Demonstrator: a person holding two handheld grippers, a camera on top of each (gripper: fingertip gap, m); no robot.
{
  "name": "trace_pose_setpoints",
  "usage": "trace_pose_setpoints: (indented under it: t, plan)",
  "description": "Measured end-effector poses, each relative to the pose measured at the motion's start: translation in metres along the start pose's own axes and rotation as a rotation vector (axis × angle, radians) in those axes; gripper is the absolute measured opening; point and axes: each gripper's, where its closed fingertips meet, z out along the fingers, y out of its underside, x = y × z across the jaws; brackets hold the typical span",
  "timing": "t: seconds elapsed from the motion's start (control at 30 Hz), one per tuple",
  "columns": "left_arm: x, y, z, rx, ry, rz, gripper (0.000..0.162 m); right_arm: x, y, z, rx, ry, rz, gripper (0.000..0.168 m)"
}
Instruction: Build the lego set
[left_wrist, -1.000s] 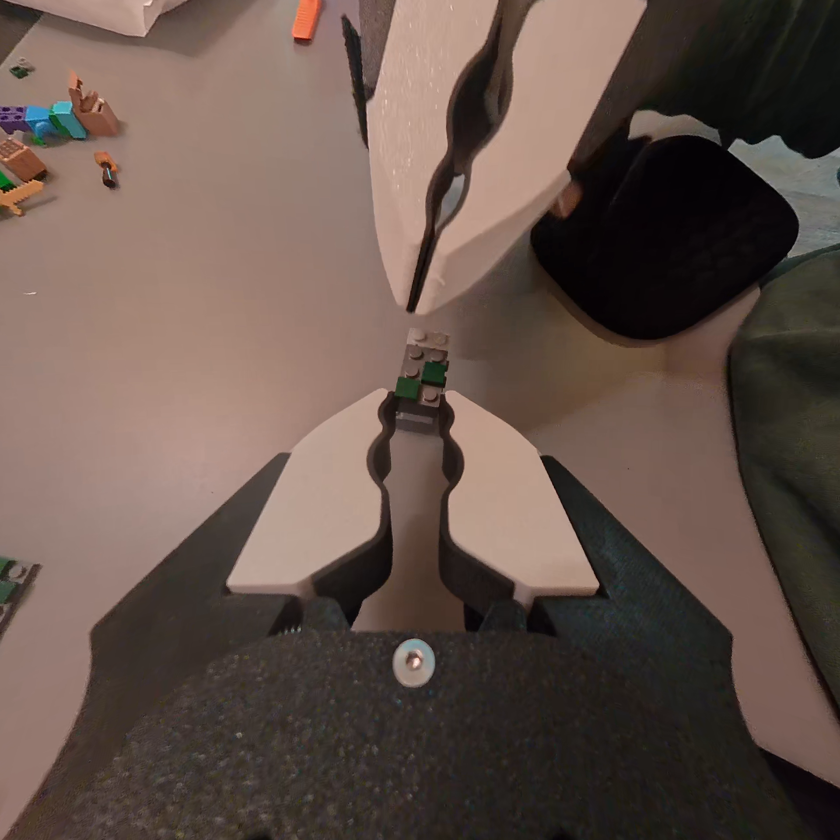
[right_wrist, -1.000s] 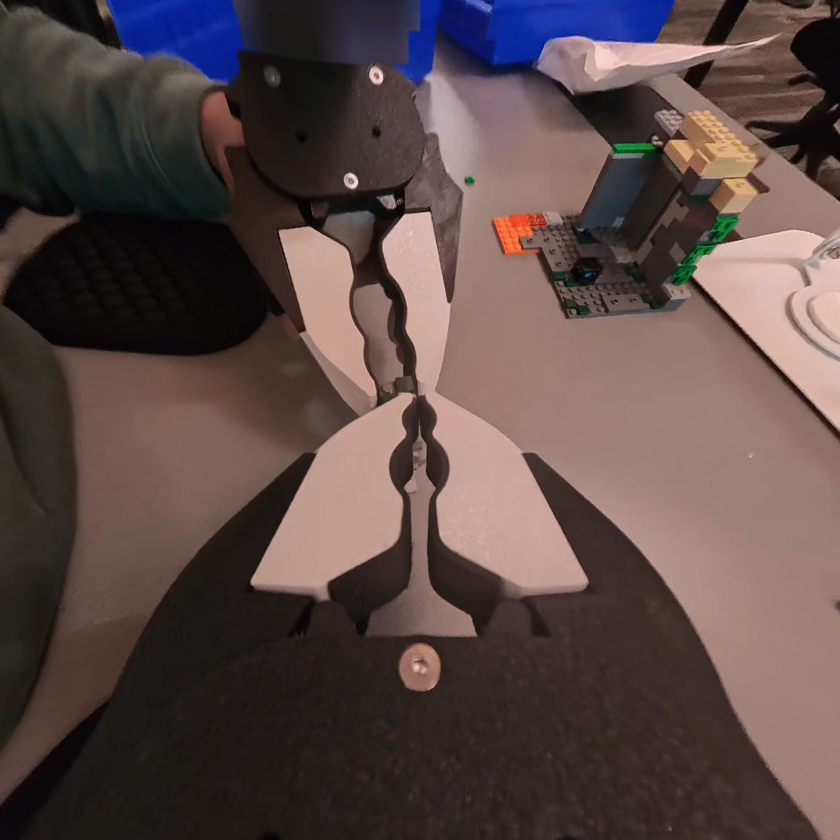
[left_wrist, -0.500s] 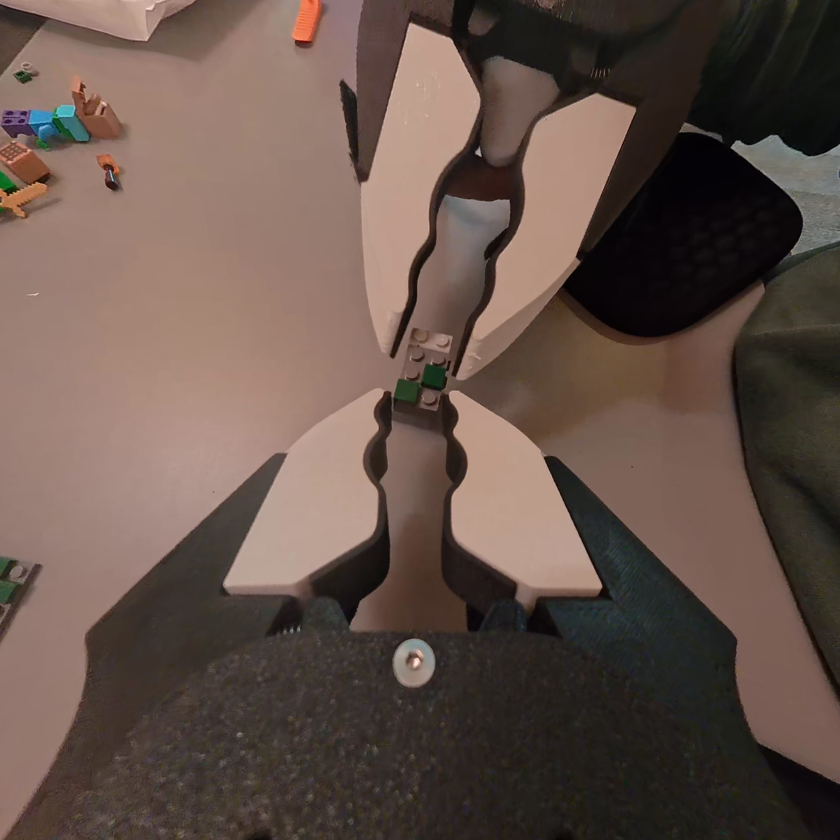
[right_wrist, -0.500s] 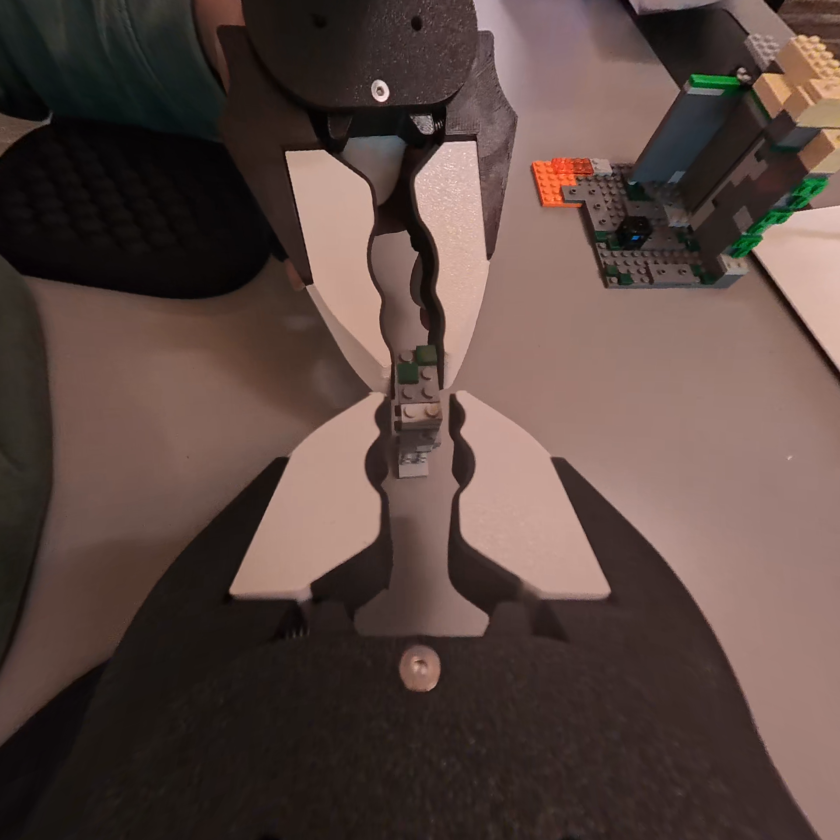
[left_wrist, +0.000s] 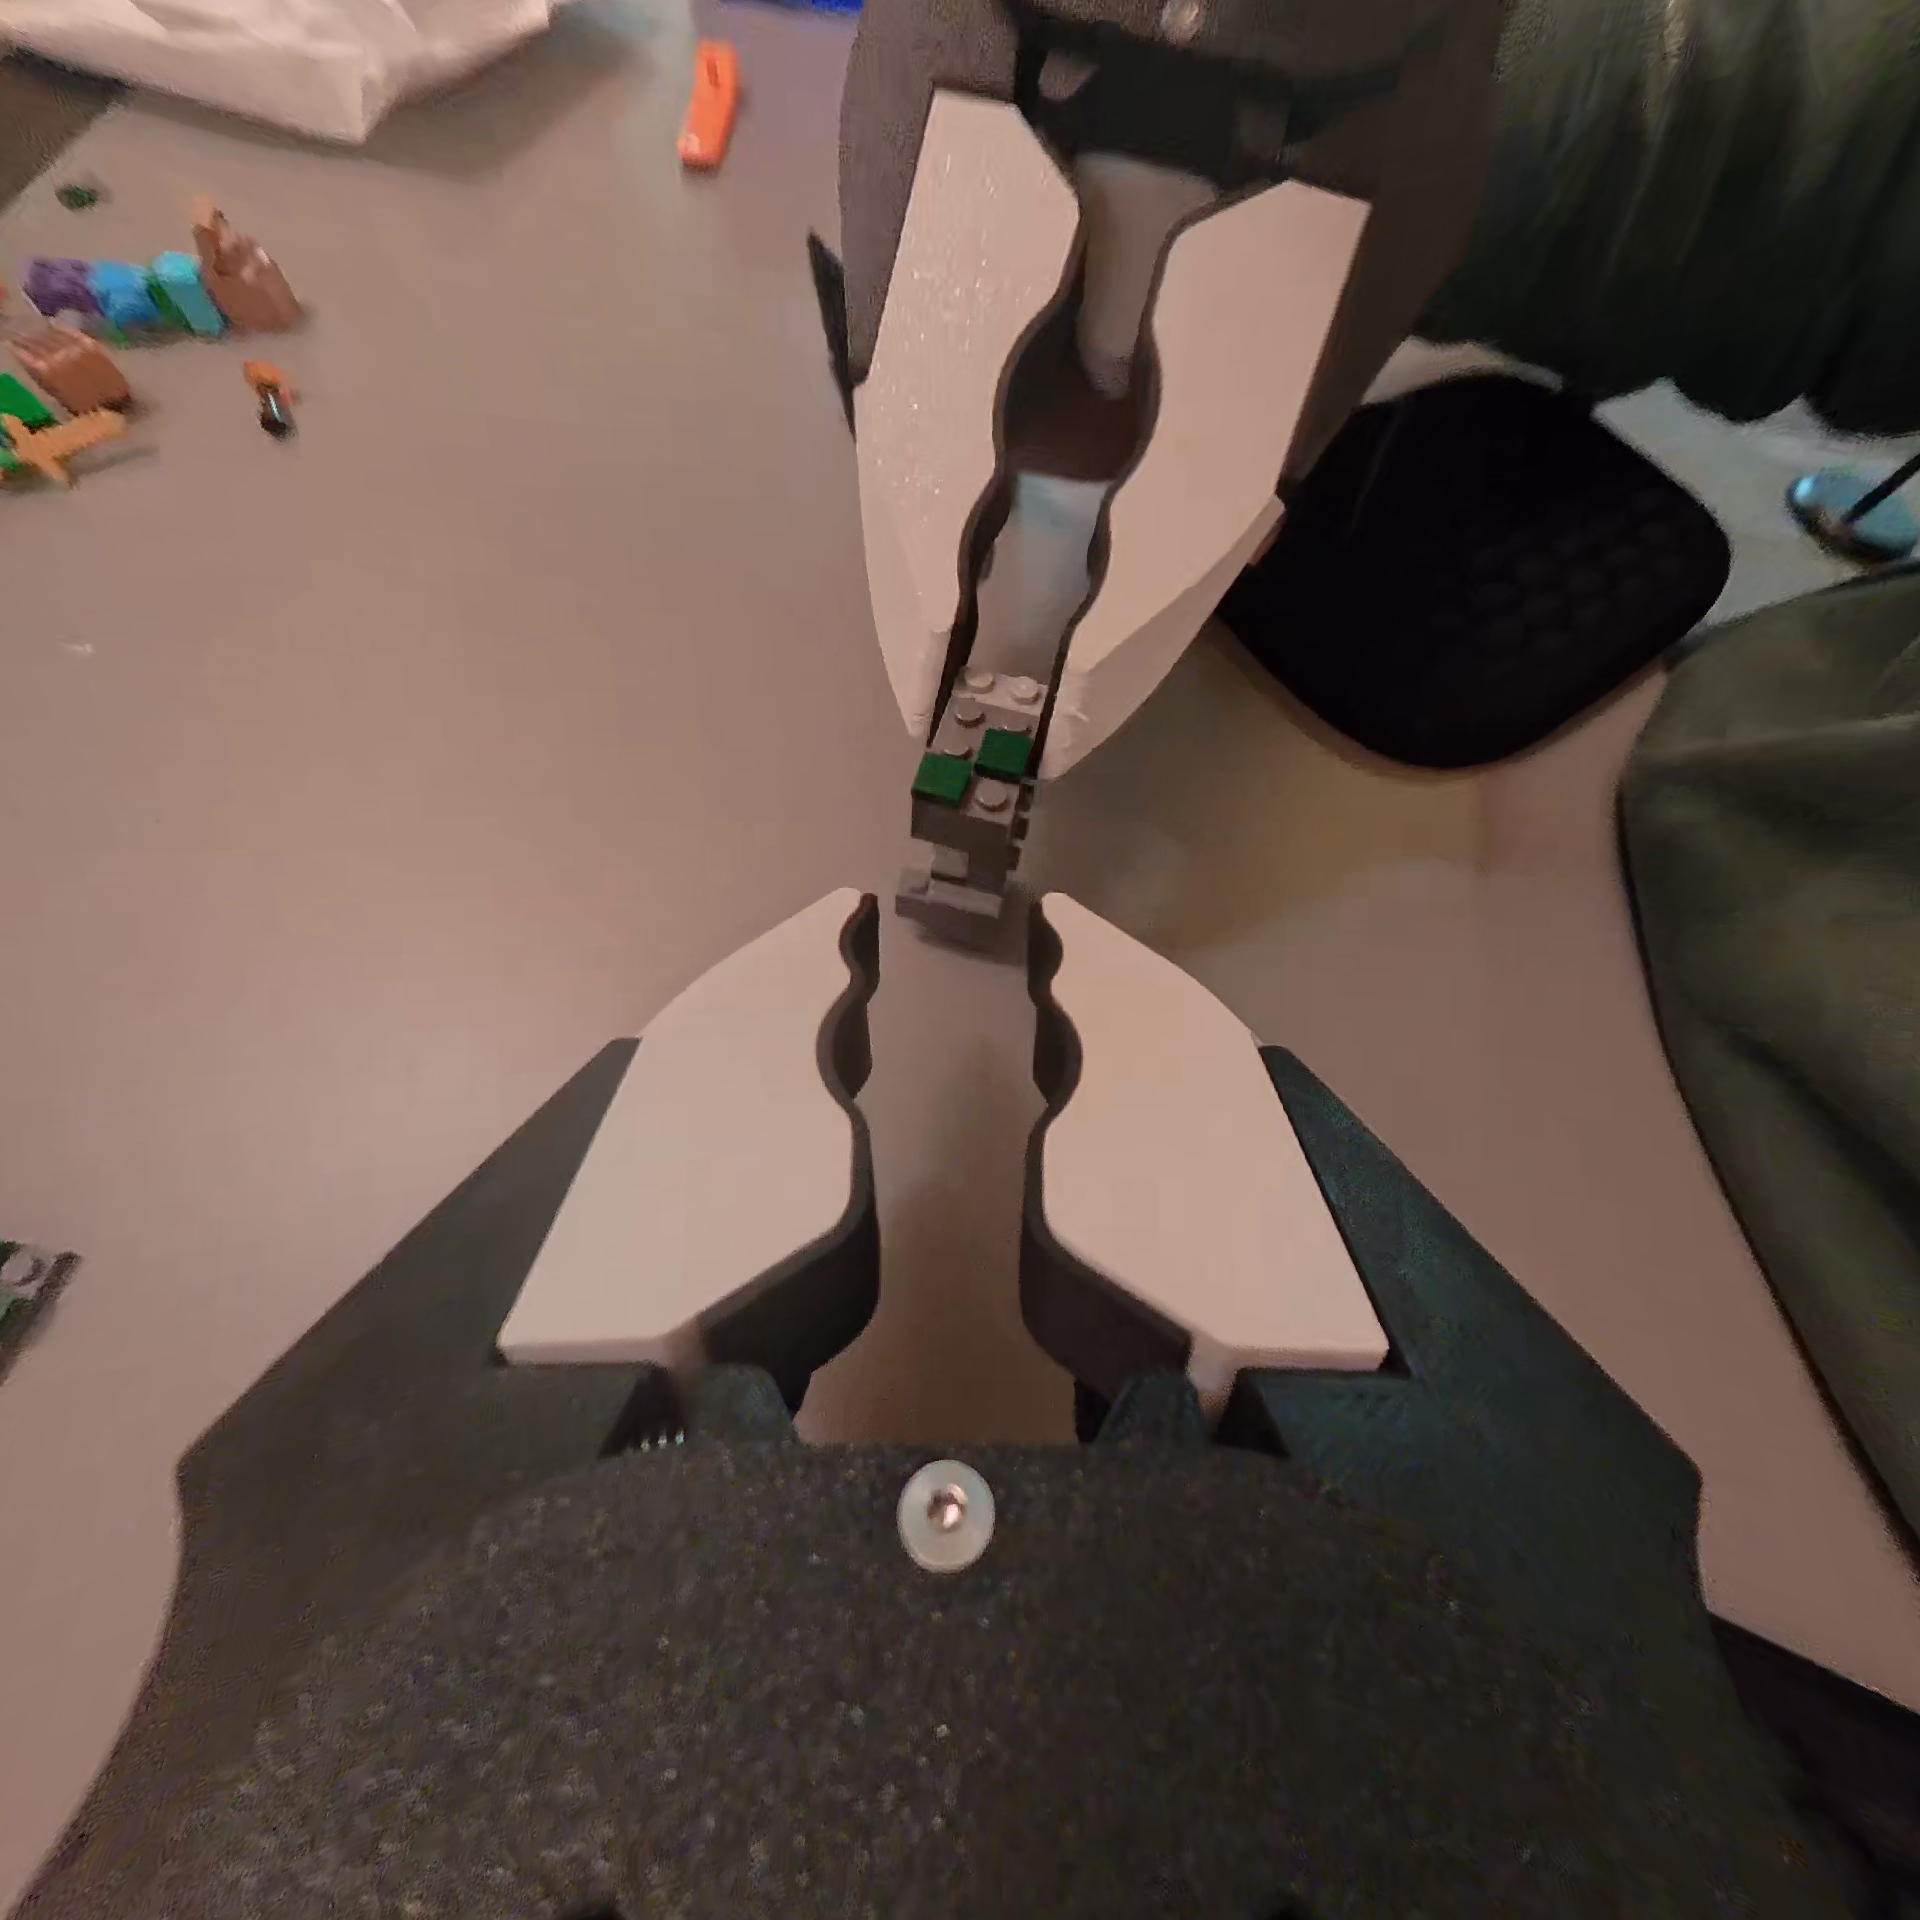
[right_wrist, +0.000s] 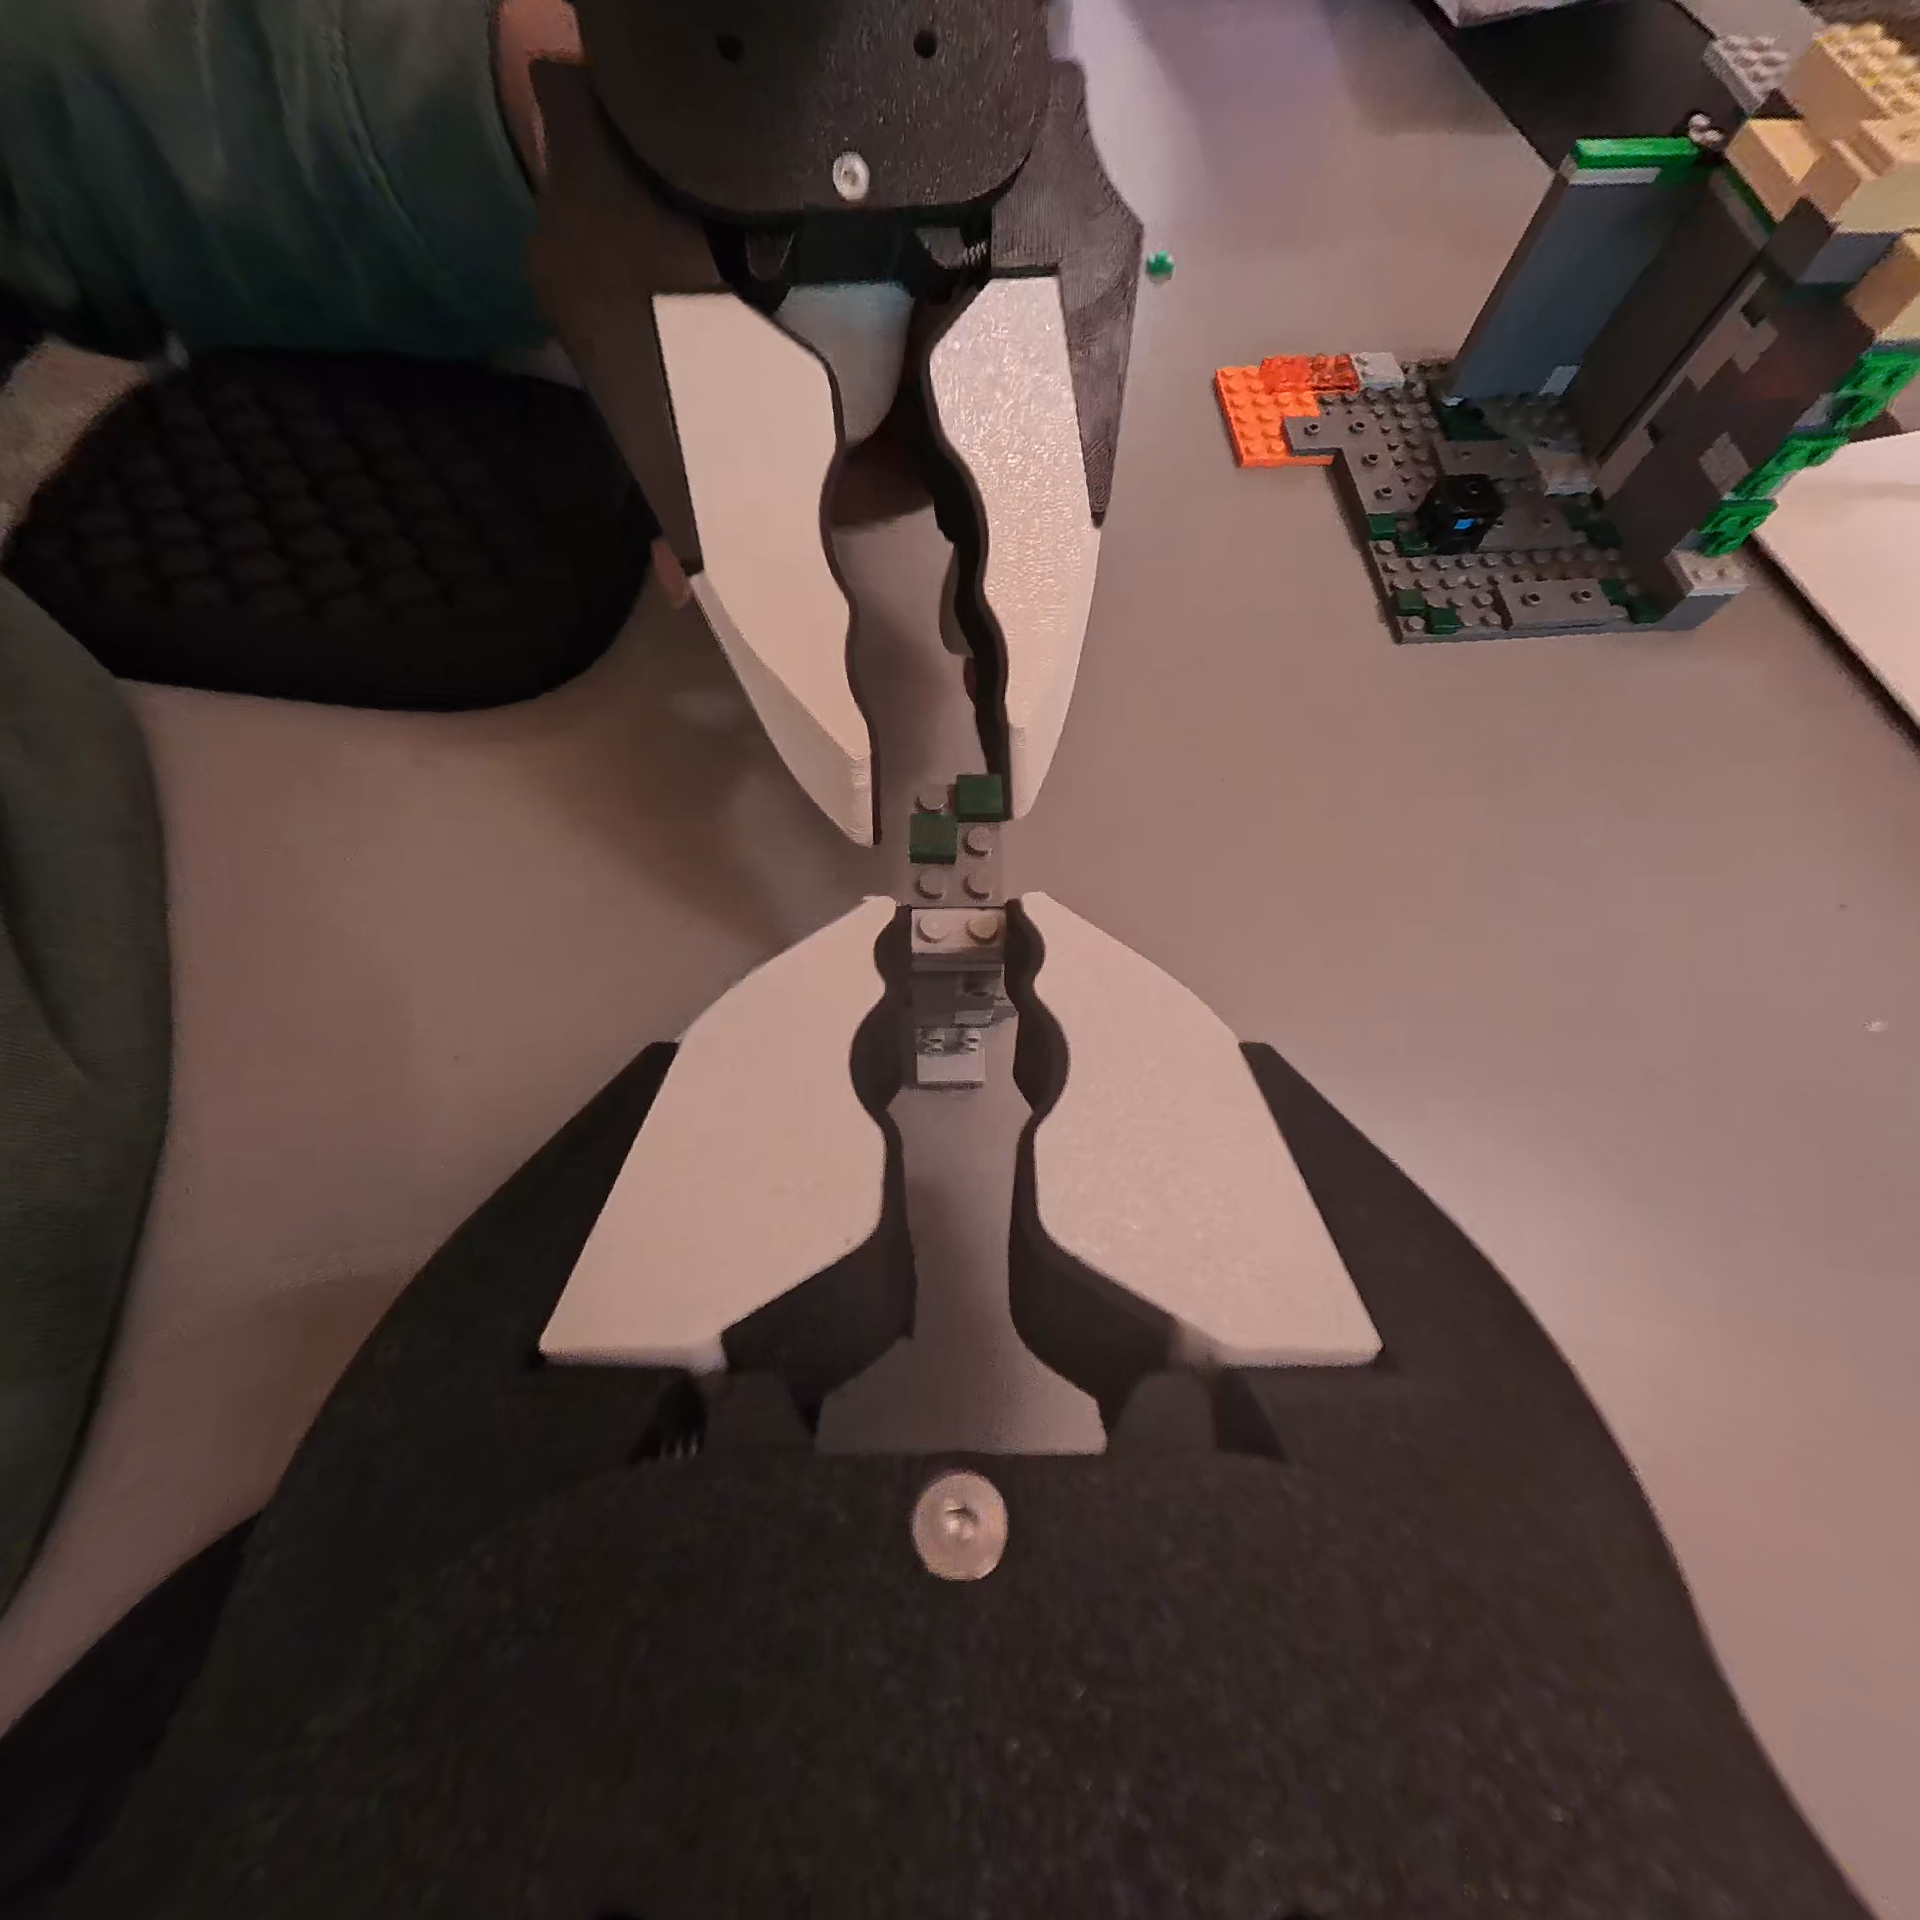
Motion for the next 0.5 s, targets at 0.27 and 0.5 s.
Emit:
trace_pose_setpoints:
  t: [0.27,0.5]
  plan:
    - [0.008,-0.038,-0.02,0.307,-0.042,0.189,0.043,0.003,-0.031,-0.031,0.17,-0.256,0.315,0.016]
    - [0.016,-0.042,-0.013,0.311,-0.154,0.377,0.054,0.001,-0.056,-0.051,0.273,-0.506,0.591,0.016]
